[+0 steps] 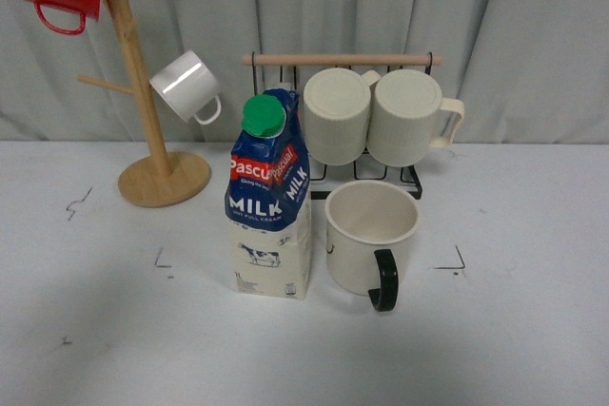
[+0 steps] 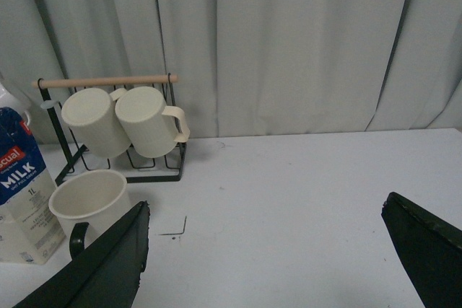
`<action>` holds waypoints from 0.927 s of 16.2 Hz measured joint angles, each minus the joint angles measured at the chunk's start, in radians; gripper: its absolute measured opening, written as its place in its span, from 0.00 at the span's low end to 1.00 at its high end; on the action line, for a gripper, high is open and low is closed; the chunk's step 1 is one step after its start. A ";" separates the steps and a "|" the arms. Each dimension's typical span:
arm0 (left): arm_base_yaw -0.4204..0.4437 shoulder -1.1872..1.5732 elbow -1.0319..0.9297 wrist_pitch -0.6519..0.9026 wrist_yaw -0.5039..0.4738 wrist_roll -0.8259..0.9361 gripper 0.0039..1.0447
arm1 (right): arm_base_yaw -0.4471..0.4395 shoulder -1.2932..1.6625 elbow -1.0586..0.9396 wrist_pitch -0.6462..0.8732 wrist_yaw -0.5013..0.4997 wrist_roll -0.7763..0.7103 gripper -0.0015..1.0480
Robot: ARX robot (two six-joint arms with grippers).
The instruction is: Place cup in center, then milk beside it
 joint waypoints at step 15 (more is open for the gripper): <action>0.124 -0.382 -0.155 -0.223 0.131 0.000 0.01 | 0.000 0.000 0.000 -0.001 0.000 0.000 0.94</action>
